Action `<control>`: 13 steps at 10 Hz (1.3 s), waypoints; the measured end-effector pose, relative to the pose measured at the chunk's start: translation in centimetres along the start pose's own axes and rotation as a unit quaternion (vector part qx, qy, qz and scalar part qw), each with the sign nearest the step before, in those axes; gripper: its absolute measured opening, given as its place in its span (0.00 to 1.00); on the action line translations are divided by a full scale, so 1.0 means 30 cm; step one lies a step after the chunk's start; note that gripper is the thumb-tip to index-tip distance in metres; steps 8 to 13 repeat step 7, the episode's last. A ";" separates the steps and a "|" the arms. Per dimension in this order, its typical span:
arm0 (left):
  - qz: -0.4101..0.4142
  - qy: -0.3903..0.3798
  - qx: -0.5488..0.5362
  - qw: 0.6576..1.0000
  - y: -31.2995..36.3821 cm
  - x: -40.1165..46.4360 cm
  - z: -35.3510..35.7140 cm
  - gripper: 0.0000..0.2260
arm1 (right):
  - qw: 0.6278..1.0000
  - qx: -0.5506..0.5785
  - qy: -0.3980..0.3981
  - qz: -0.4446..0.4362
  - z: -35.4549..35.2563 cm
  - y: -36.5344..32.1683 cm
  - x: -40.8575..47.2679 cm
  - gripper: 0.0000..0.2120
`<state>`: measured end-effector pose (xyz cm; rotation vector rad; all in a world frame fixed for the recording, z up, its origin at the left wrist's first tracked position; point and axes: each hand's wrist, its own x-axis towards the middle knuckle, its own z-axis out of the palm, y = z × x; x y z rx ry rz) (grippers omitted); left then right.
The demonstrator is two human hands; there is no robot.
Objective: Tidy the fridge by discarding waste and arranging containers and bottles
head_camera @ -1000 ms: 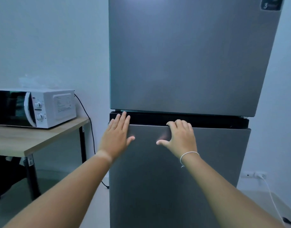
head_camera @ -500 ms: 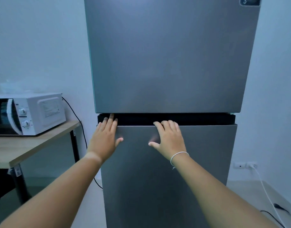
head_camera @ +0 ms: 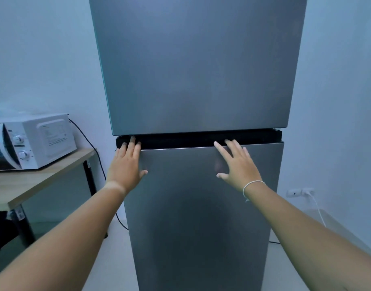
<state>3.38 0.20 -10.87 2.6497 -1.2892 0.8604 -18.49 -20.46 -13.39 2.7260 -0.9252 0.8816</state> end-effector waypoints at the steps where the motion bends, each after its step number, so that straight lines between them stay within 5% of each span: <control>1: 0.008 -0.012 0.001 1.000 -0.009 0.003 -0.001 0.38 | 0.998 0.046 -0.017 0.025 -0.008 -0.029 0.003 0.45; 5: 0.039 -0.130 -0.044 0.990 0.003 -0.066 -0.107 0.36 | 0.971 0.115 -0.194 0.084 -0.176 -0.062 -0.007 0.46; 13: 0.073 -0.151 -0.095 0.981 0.043 -0.114 -0.190 0.34 | 0.973 0.091 -0.205 0.057 -0.241 -0.076 -0.101 0.42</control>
